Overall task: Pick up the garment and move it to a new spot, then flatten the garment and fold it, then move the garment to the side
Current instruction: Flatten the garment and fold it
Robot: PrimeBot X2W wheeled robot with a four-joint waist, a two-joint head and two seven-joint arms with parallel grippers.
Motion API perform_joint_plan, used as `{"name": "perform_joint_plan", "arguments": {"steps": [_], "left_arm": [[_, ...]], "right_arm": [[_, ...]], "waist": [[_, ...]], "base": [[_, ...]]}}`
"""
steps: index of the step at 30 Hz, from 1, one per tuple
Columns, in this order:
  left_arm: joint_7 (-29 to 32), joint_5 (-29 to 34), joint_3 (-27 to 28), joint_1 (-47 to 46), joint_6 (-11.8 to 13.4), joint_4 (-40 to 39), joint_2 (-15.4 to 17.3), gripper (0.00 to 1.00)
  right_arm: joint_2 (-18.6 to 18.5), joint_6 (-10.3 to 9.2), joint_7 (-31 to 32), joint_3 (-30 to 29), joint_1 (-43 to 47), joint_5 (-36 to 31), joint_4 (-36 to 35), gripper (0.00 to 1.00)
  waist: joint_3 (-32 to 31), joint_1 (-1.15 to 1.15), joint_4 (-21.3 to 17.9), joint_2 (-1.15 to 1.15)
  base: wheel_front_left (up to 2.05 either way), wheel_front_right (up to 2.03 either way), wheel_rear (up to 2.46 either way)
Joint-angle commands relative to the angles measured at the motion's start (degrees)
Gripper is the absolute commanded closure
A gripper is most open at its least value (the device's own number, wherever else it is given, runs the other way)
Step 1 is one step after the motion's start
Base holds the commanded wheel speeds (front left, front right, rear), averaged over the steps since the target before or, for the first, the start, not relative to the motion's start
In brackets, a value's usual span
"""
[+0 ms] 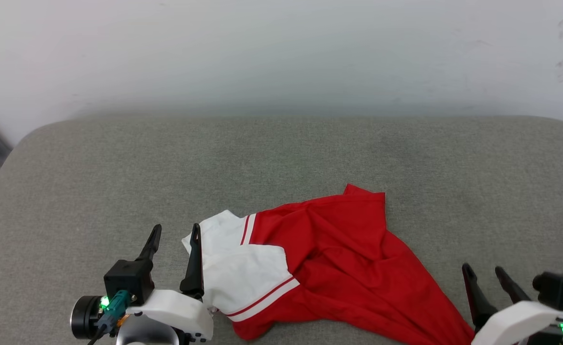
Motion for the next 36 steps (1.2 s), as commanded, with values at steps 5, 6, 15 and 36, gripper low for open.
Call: {"name": "perform_joint_plan", "arguments": {"steps": [5,6,15,36], "left_arm": [[-0.60,0.02,0.06,-0.86,-0.09,-0.13,0.09,0.00],[-0.67,0.08,0.08,-1.07,-0.10,-0.11,0.15,0.00],[-1.07,0.77,-1.47,-4.57,-1.40,-0.12,-0.60,0.00],[-5.71,1.72,-3.29,-14.41,-3.93,3.69,-4.70,0.00]], "right_arm": [[-1.07,-0.02,2.62,1.74,-6.62,0.81,2.78,0.00],[-1.43,-0.02,3.92,2.31,-7.95,1.05,3.58,0.00],[-7.98,-0.02,21.96,12.57,-24.44,6.32,14.74,0.00],[-11.49,0.00,32.81,28.85,-43.26,16.29,39.99,0.90]], "waist": [[0.20,0.00,0.72,0.00],[0.25,0.00,0.82,0.00],[3.73,0.00,3.68,0.00],[16.32,0.00,10.60,0.00]], "base": [[0.00,0.00,0.00],[0.00,0.00,0.00],[0.00,0.00,0.00],[0.00,0.00,0.00]]}}
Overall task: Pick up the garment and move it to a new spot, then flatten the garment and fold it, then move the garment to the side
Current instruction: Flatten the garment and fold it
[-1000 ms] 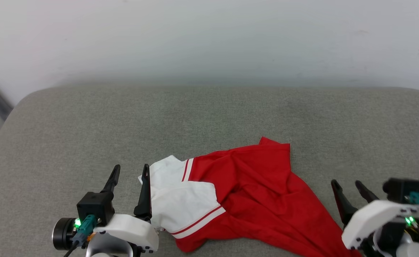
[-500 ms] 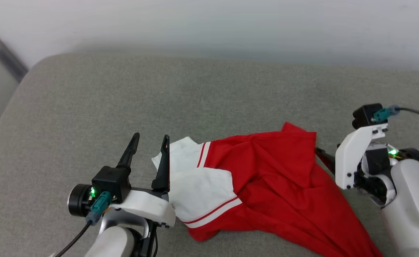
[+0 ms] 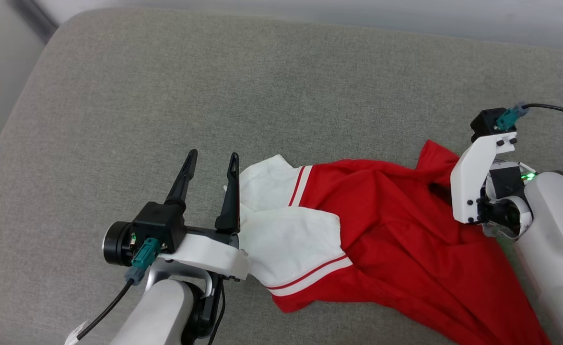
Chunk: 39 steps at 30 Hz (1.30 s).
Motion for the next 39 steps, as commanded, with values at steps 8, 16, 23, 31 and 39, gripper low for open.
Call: {"name": "perform_joint_plan", "arguments": {"steps": [8,16,23,31,39], "left_arm": [[-0.52,-0.90,1.23,2.72,0.79,1.32,1.08,0.00],[0.46,-1.79,1.95,7.02,2.08,0.60,2.80,0.00],[1.57,-2.77,2.37,10.27,2.99,-0.12,4.05,0.00],[3.02,-3.58,2.70,12.45,3.58,0.08,5.11,0.00],[3.72,-4.19,2.71,13.83,3.95,0.13,5.85,0.00]], "right_arm": [[-3.19,0.00,-5.78,3.65,-2.18,2.04,-3.57,1.00],[-9.54,0.01,-9.34,-5.45,9.97,0.03,-16.44,1.00],[-4.20,0.01,-6.72,-20.39,34.25,-3.35,-26.34,1.00],[9.09,0.02,-5.54,-23.64,50.63,-7.48,-30.70,0.00],[11.08,0.01,-22.17,-26.33,49.88,-12.81,-37.86,0.00]], "waist": [[-4.27,0.00,-3.39,0.00],[-9.86,0.00,-8.58,0.00],[-12.77,0.00,-10.75,0.00],[-13.99,0.00,-11.56,0.00],[-15.77,0.00,-11.51,0.00]], "base": [[0.00,0.00,0.00],[0.00,0.00,0.00],[0.00,0.00,0.00],[0.00,0.00,0.00],[0.00,0.00,0.00]]}}
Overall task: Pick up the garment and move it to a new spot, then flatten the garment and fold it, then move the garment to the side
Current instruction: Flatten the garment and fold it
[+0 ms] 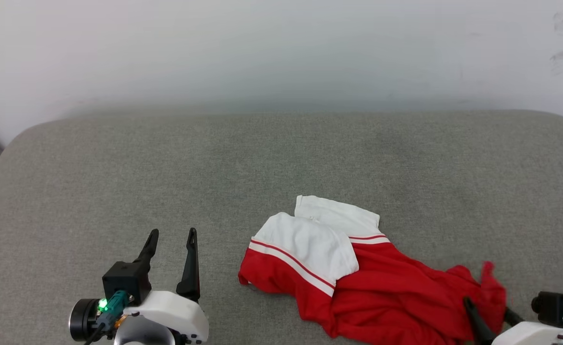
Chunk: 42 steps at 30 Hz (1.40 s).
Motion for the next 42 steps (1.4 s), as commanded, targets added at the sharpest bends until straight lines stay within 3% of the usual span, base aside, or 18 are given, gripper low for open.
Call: {"name": "perform_joint_plan", "arguments": {"steps": [1,8,17,29,40,42], "left_arm": [[0.07,-0.29,0.05,1.01,0.29,0.01,0.35,0.00],[0.18,-0.64,0.00,1.35,0.48,-0.10,0.47,0.00],[0.46,-0.55,-0.09,0.38,1.03,-0.63,0.64,0.00],[-0.77,0.72,-2.65,-3.79,-0.51,-1.37,-1.32,0.00],[-3.28,1.69,-4.56,-9.82,-2.73,0.51,-4.34,0.00],[-3.97,1.64,-4.61,-10.83,-3.10,1.47,-5.13,0.00]], "right_arm": [[0.45,0.00,-2.63,-0.18,-0.92,-1.03,-1.47,0.00],[1.11,0.00,-11.05,0.22,-2.82,-4.70,-5.99,0.00],[1.77,0.00,-8.49,1.98,-3.43,-5.49,-8.01,0.00],[-4.41,0.00,7.18,5.71,-15.06,2.05,5.67,0.00],[-11.24,0.00,17.99,13.93,-33.67,9.85,22.05,0.00],[-11.82,0.00,21.07,17.88,-37.05,11.39,28.25,0.00]], "waist": [[-0.51,0.01,0.11,0.00],[-1.44,0.01,0.71,0.00],[-1.39,0.01,1.38,0.00],[3.52,0.01,6.07,0.00],[9.30,0.01,13.05,0.00],[10.27,0.01,13.96,0.00]], "base": [[0.00,0.00,0.00],[0.00,0.00,0.00],[0.00,0.00,0.00],[0.00,0.00,0.00],[0.00,0.00,0.00],[0.00,0.00,0.00]]}}
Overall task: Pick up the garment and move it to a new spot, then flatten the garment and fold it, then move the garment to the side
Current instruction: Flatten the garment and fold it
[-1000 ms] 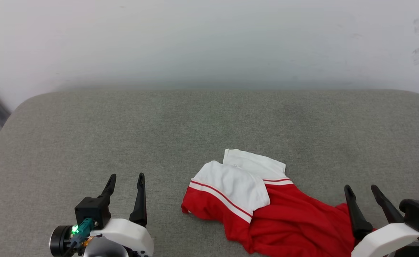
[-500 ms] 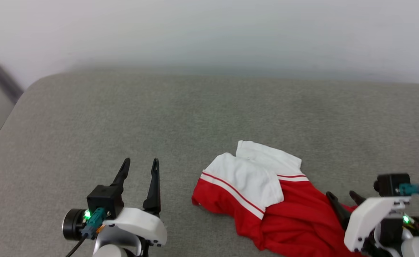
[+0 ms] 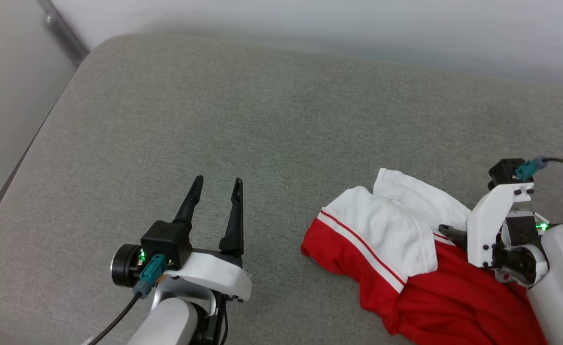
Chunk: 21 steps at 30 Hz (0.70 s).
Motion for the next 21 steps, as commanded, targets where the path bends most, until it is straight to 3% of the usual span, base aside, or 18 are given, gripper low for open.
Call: {"name": "perform_joint_plan", "arguments": {"steps": [1,2,3,4,5,14,18,19,21], "left_arm": [[-0.45,0.05,0.06,-0.86,-0.06,0.26,-0.29,0.00],[-0.54,0.08,-0.02,-0.79,0.00,0.42,-0.50,0.00],[-0.64,0.11,-0.06,-0.72,0.06,0.55,-0.61,0.00],[-0.74,0.05,-0.01,-0.64,0.03,0.74,-0.68,0.00],[-0.84,-0.03,0.17,-0.50,0.05,0.92,-0.67,0.00],[-1.15,-0.30,1.29,1.52,0.48,1.32,0.59,0.00],[-0.66,-0.52,1.39,2.41,0.91,0.95,1.28,0.00],[-0.28,-0.70,1.42,3.03,1.19,0.61,1.69,0.00],[-0.03,-0.78,1.32,3.21,1.26,0.25,1.91,0.00]], "right_arm": [[-0.14,0.00,1.34,1.14,-0.29,0.28,1.92,0.00],[0.04,0.00,2.18,1.97,-0.16,0.63,3.43,0.00],[0.23,0.00,2.67,2.72,-0.25,1.05,4.49,0.36],[0.28,0.00,2.64,3.59,-0.47,1.14,4.91,0.85],[0.35,0.00,2.25,4.20,-0.74,1.41,5.19,1.00],[-2.43,0.00,-8.81,3.09,-2.95,0.48,-2.18,1.00],[-3.06,0.00,-10.96,-2.19,2.43,-0.10,-5.40,1.00],[-2.04,0.00,-11.78,-7.91,8.30,-0.38,-6.24,1.00],[-0.97,0.00,-12.28,-11.55,12.19,-1.39,-6.01,1.00]], "waist": [[0.58,-0.01,0.59,0.00],[0.59,-0.01,0.66,0.00],[0.60,-0.01,0.70,0.00],[0.59,-0.01,0.67,0.00],[0.48,-0.01,0.45,0.00],[-2.02,-0.01,-4.40,0.00],[-3.44,-0.01,-6.64,0.00],[-4.23,-0.01,-7.78,0.00],[-4.51,-0.01,-8.16,0.00]], "base": [[0.00,0.00,0.00],[0.00,0.00,0.00],[0.00,0.00,0.00],[0.00,0.00,0.00],[0.00,0.00,0.00],[0.00,0.00,0.00],[0.00,0.00,0.00],[0.00,0.00,0.00],[0.00,0.00,0.00]]}}
